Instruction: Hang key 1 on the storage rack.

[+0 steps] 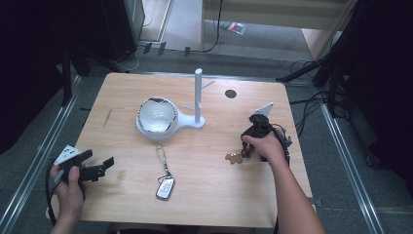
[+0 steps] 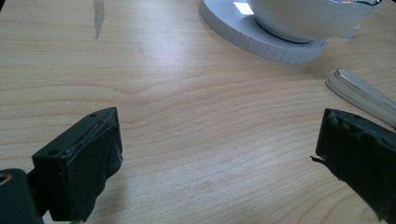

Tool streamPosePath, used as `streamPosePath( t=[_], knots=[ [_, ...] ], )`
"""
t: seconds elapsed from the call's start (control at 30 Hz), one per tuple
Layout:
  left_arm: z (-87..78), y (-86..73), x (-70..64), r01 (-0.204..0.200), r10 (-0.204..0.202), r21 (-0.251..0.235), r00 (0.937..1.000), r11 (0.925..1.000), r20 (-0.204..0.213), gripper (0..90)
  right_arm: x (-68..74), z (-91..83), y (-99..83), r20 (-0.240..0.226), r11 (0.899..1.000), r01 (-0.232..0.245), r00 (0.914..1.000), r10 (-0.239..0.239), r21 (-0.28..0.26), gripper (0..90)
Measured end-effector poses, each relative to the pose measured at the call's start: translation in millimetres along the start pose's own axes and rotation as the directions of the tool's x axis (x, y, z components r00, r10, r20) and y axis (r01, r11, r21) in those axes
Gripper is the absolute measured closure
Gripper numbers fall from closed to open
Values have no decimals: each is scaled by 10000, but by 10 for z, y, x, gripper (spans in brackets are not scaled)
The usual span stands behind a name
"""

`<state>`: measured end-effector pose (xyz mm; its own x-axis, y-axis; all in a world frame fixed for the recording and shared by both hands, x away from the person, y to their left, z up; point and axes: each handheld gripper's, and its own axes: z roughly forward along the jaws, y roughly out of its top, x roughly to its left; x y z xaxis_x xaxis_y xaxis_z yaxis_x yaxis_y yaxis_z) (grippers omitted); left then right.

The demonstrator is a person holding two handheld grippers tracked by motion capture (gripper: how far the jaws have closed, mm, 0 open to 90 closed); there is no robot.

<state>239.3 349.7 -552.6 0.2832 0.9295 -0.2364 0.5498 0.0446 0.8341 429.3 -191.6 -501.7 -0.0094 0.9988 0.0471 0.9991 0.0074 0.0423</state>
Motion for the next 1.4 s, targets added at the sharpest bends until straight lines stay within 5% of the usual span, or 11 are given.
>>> streamPosePath(
  t=[0.37,0.6,1.4],
  knots=[
    [2,0,-1,-30,30,7,10000,10000,-4,9,18,31,5,228,9998,-84,9997,80,172,436],
    [2,0,-4,-38,38,9,10000,10000,-37,9,47,22,1,524,9998,-79,9986,70,166,555],
    [2,0,-2,-36,36,12,10000,10000,-4,9,6,10,-16,373,9997,201,9991,-205,107,613]
  ],
)
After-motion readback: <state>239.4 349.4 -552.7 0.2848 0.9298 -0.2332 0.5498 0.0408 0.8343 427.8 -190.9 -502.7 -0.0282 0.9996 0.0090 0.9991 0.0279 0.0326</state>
